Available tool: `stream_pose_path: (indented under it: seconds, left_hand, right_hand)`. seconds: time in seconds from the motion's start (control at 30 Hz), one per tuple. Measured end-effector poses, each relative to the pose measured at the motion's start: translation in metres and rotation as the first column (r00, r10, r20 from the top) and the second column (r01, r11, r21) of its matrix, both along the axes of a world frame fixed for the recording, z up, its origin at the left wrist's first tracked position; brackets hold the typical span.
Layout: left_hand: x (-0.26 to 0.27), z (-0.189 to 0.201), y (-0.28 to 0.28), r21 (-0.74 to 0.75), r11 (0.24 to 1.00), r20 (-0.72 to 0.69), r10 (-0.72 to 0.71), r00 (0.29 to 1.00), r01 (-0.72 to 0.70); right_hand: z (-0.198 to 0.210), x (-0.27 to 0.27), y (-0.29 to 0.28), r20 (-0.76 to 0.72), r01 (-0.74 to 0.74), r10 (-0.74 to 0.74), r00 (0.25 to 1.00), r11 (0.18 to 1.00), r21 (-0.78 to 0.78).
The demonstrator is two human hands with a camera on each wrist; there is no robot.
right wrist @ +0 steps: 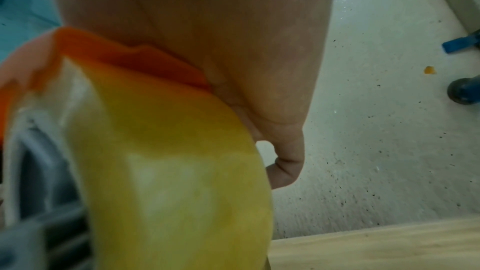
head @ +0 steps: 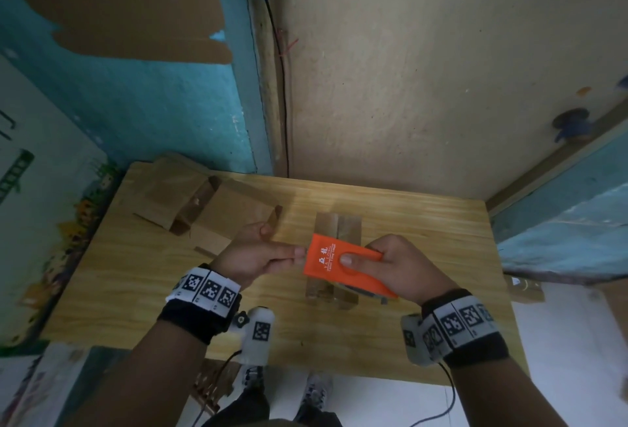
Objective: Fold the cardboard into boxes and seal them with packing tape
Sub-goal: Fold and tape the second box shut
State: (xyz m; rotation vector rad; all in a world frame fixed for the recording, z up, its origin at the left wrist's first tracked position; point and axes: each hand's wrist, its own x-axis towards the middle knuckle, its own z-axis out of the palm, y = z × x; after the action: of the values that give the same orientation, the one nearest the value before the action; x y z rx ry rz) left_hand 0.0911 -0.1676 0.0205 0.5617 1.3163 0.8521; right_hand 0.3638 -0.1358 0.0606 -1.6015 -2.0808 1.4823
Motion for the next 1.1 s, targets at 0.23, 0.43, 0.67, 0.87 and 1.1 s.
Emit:
stream_pose_path:
  seconds: [0.23,0.43,0.67,0.87,1.1]
  left_hand:
    - [-0.049,-0.01,-0.005,-0.07,0.997,-0.121,0.033,0.992,-0.041]
    - [-0.046,-0.025,-0.013,-0.121,0.989,-0.093,0.072,0.993,-0.083]
    - [-0.083,-0.032,-0.016,-0.071,0.978,-0.174,0.18,0.968,-0.195]
    - [-0.1,-0.053,-0.019,-0.06,0.967,-0.198,0.232,0.952,-0.248]
    - [-0.061,-0.098,-0.028,-0.145,0.983,-0.283,0.072,0.957,-0.117]
  right_hand:
    - [-0.006,0.024,0.002,-0.017,0.073,-0.074,0.997,0.995,-0.074]
    - [-0.01,0.024,-0.001,-0.044,0.066,-0.074,0.996,0.984,-0.167]
    - [-0.007,0.025,0.004,-0.051,0.102,-0.11,0.993,0.984,-0.148]
    - [-0.005,0.013,0.008,-0.067,0.101,-0.113,0.991,0.981,-0.163]
    - [-0.004,0.004,0.014,-0.036,0.031,-0.037,0.999,0.987,-0.158]
